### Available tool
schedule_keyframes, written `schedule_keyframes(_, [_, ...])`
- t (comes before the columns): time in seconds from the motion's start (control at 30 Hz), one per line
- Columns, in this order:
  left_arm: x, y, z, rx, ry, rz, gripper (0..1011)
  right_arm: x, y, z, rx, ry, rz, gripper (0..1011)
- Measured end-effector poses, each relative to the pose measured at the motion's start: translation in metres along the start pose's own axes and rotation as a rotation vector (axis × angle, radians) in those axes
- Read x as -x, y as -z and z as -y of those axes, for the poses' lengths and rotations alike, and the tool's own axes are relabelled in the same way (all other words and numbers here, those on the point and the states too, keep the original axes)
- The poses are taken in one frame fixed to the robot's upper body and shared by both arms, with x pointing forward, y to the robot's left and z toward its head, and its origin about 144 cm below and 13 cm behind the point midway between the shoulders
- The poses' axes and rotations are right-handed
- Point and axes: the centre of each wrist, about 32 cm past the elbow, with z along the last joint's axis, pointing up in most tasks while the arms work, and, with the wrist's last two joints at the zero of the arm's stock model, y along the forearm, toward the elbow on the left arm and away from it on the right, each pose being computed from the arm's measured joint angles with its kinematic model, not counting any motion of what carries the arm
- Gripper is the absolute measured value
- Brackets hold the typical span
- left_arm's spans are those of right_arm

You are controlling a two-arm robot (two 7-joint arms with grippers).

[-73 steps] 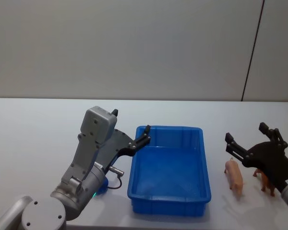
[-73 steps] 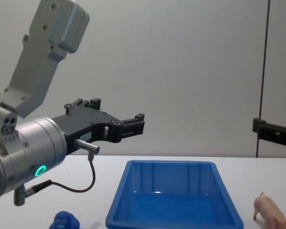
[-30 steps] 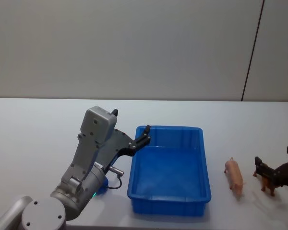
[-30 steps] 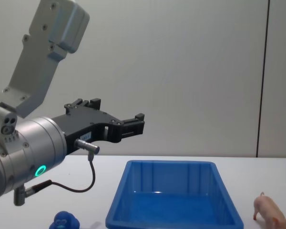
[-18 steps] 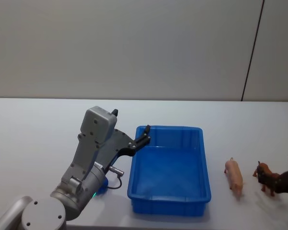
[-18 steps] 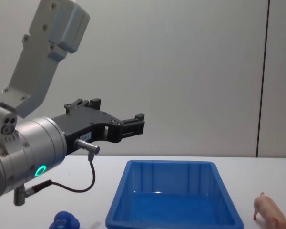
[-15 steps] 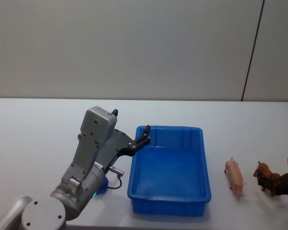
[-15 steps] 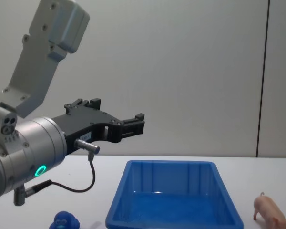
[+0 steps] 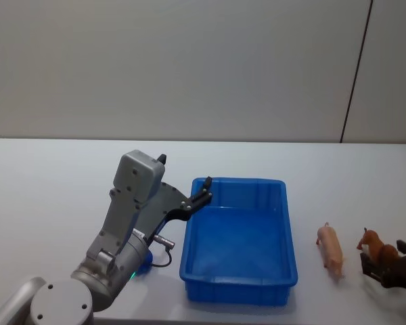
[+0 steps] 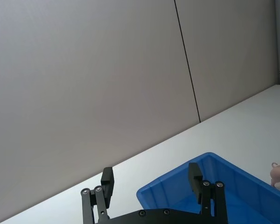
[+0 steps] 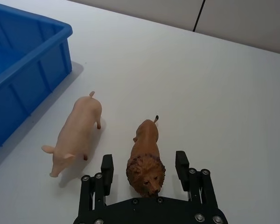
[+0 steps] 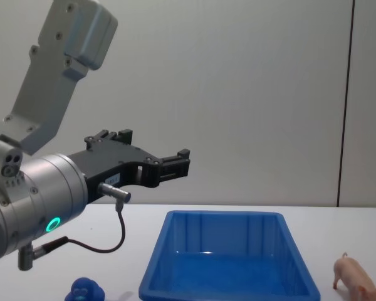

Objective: Pick up the two dolls from the table and place them into the box.

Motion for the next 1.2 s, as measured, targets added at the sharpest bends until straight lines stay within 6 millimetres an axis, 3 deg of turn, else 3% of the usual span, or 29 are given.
schedule_keyframes(0.23, [0.0, 0.0, 0.0, 0.0, 0.0, 0.0, 1001, 0.001, 0.0, -0.002, 0.014, 0.002, -0.01, 664])
schedule_keyframes(0.3, [0.0, 0.0, 0.0, 0.0, 0.0, 0.0, 1001, 0.001, 0.0, -0.003, 0.012, 0.006, -0.013, 561])
schedule_keyframes(0.47, [0.0, 0.0, 0.0, 0.0, 0.0, 0.0, 1001, 0.002, -0.003, -0.003, -0.008, 0.018, -0.016, 448])
schedule_keyframes(1.2, [0.0, 0.0, 0.0, 0.0, 0.0, 0.0, 1001, 0.026, -0.046, 0.002, -0.262, -0.055, 0.023, 445])
